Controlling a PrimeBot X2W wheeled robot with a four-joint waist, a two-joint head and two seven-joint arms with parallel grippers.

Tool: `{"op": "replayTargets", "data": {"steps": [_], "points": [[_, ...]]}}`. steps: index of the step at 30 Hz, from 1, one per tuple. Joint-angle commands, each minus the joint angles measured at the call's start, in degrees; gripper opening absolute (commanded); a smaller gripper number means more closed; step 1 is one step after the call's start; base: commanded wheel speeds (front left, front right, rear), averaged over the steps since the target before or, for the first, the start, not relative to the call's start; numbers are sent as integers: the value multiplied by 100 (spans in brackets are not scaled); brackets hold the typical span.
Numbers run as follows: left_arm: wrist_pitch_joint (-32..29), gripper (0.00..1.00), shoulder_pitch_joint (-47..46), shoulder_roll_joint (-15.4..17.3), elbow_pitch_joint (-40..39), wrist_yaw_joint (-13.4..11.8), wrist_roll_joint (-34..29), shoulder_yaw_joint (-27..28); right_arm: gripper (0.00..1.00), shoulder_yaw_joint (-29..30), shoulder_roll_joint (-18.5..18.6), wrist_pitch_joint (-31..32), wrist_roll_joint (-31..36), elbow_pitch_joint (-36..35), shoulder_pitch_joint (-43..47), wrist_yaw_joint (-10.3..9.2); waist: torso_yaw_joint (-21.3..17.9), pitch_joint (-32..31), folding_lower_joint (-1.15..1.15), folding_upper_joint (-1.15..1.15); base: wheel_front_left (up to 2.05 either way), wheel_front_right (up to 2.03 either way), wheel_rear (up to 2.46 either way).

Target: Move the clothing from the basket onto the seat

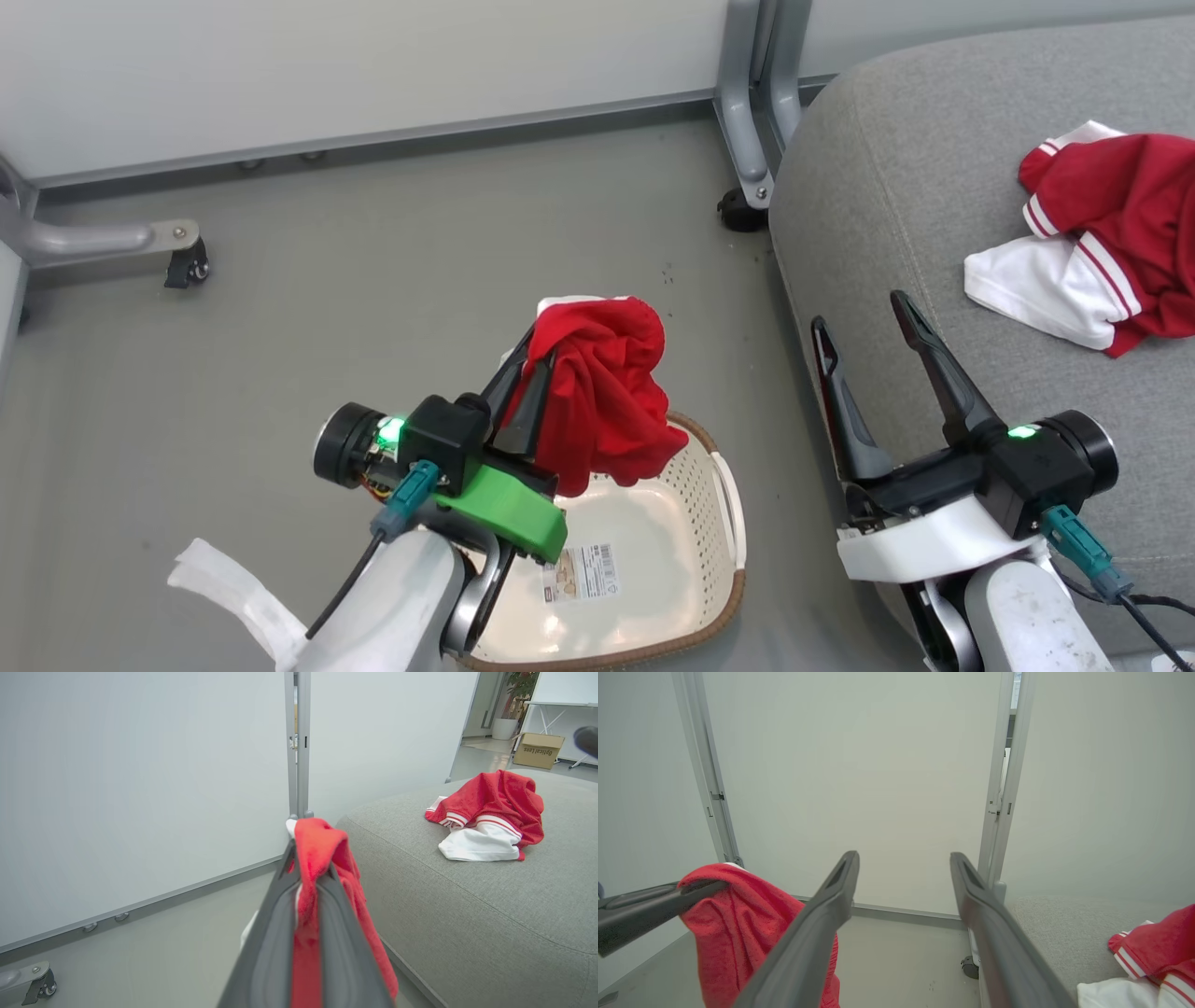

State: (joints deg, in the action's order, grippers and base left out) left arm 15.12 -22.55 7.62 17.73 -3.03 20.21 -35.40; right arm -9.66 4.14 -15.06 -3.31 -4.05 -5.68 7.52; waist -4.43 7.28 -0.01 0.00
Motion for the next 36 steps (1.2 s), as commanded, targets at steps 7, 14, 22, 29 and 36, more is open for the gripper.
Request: {"op": "replayTargets", "data": {"steps": [7,14,22,29,36], "points": [[4,0,167,24,-502,101,-185,313,100,-116,-22,-17,-86,37,152,-6,-4,-281,1,0,0,0,0],[4,0,97,-45,-907,196,-321,294,100,-373,44,-17,-123,120,157,-6,-15,-311,1,0,0,0,0],[-41,0,-170,-139,-1333,296,-351,131,100,-1209,9,-16,-253,295,-90,-6,-44,-303,1,0,0,0,0],[-259,0,-310,-290,-1569,442,-200,-203,100,-1617,-22,-17,-140,749,-248,-5,-1,-333,1,0,0,0,0],[-489,0,-330,-395,-1903,476,-118,-610,100,-1496,-84,-17,-102,1043,-292,-6,96,-320,1,0,0,0,0]]}}
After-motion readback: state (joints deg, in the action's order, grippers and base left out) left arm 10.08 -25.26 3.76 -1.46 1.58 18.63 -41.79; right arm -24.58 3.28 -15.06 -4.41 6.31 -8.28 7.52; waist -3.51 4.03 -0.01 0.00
